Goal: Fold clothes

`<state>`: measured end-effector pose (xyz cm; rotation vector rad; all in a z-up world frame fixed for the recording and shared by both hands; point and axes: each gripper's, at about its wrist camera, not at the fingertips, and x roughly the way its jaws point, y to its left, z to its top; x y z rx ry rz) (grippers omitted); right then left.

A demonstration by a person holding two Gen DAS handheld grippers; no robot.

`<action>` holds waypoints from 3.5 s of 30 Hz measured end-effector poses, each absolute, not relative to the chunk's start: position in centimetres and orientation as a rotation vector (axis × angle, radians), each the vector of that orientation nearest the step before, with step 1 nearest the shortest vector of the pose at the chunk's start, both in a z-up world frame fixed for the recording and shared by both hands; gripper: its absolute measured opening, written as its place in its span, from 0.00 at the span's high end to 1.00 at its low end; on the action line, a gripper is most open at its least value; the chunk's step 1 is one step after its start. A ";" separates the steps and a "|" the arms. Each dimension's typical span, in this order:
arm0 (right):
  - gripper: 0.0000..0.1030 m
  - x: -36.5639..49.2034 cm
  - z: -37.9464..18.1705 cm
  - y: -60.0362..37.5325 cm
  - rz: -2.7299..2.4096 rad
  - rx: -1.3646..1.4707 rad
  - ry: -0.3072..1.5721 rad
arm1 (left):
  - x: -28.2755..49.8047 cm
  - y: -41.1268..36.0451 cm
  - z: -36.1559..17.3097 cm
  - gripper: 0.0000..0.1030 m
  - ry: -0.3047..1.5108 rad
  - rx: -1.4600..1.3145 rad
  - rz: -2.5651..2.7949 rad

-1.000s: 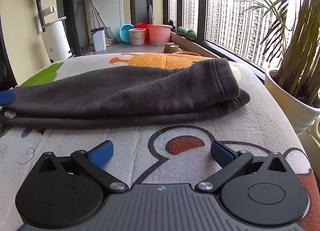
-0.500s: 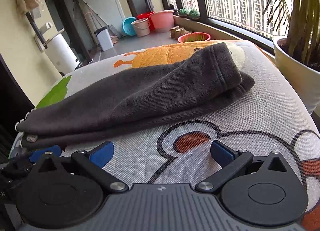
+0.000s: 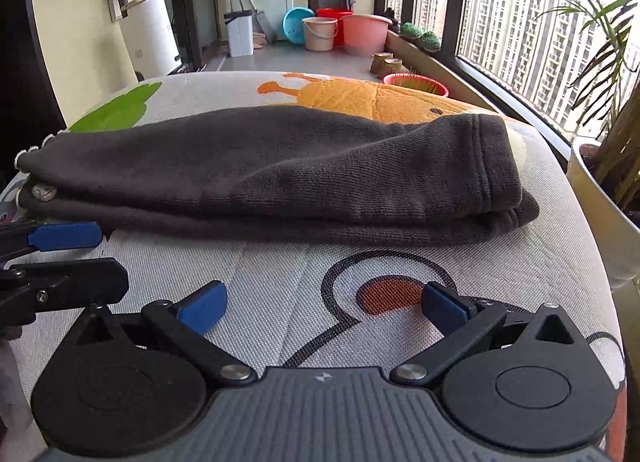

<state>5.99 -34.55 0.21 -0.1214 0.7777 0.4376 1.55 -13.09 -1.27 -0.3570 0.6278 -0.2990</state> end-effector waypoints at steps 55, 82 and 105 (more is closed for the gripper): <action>0.52 0.0 4.0 -48.8 0.315 0.166 0.619 | -4.8 1.1 3.5 0.20 0.662 -0.262 0.134; 0.47 14.8 7.7 -44.7 0.177 -0.014 0.491 | 6.5 3.8 6.6 0.09 0.517 -0.271 0.270; 0.32 11.4 2.3 -37.0 0.639 0.083 0.740 | 0.5 -7.7 0.0 0.04 0.782 -0.138 -0.230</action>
